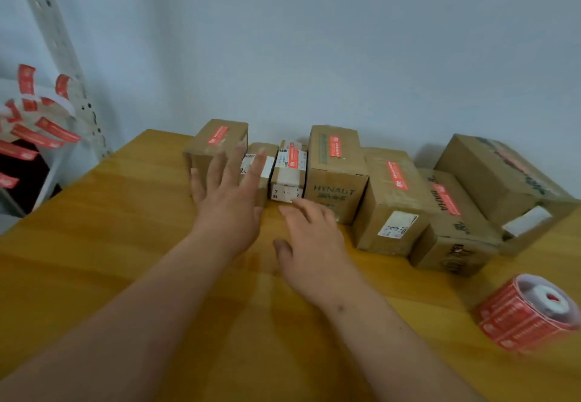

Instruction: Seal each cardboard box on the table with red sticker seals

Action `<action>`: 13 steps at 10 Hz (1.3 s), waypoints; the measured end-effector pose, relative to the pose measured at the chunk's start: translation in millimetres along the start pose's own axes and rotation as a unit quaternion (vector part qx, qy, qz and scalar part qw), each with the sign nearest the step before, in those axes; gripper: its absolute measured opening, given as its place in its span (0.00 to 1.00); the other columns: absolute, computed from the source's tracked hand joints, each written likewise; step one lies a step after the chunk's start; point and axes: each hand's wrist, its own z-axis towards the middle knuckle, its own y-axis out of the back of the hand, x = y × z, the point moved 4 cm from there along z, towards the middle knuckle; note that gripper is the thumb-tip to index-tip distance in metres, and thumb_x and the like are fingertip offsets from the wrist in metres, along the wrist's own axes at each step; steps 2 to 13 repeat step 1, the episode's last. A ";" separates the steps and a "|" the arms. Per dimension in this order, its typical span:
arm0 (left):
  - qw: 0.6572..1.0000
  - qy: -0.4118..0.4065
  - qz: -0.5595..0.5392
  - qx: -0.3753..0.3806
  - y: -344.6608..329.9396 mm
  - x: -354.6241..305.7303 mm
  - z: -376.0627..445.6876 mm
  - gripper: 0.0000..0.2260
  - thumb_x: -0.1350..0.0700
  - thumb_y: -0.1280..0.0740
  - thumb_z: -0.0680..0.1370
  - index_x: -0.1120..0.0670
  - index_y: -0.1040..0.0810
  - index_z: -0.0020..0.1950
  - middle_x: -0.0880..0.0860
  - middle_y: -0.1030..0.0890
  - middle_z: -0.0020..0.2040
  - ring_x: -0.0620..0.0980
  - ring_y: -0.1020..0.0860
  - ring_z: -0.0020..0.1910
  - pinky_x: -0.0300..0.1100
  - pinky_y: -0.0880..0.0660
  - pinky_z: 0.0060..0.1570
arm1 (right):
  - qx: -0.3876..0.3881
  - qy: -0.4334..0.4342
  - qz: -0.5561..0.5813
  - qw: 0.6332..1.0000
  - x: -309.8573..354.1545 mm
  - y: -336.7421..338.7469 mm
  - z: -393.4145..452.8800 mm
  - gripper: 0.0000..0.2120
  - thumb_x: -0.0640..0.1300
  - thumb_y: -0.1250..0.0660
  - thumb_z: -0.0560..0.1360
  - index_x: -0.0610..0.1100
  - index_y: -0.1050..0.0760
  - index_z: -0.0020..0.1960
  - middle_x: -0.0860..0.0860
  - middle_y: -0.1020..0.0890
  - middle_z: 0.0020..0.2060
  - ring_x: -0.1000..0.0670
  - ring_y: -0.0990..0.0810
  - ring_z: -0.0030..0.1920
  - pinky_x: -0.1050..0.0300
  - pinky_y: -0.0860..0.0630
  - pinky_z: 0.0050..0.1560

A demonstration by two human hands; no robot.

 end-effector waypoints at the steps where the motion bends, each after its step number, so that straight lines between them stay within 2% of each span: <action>1: 0.999 -0.020 -0.033 0.008 15.0 -24.0 -28.5 0.40 0.49 0.34 0.77 0.38 0.62 0.76 0.45 0.61 0.78 0.52 0.62 0.77 0.60 0.58 0.74 | -0.017 0.009 0.018 1.000 2.6 27.5 -19.8 0.24 0.51 0.38 0.79 0.49 0.36 0.73 0.53 0.36 0.72 0.48 0.43 0.73 0.50 0.42 0.74; 13: 0.999 -0.020 -0.033 0.008 15.0 -24.0 -28.5 0.40 0.49 0.34 0.77 0.38 0.62 0.76 0.45 0.61 0.78 0.52 0.62 0.77 0.60 0.58 0.74 | -0.017 0.009 0.018 1.000 2.6 27.5 -19.8 0.24 0.51 0.38 0.79 0.49 0.36 0.73 0.53 0.36 0.72 0.48 0.43 0.73 0.50 0.42 0.74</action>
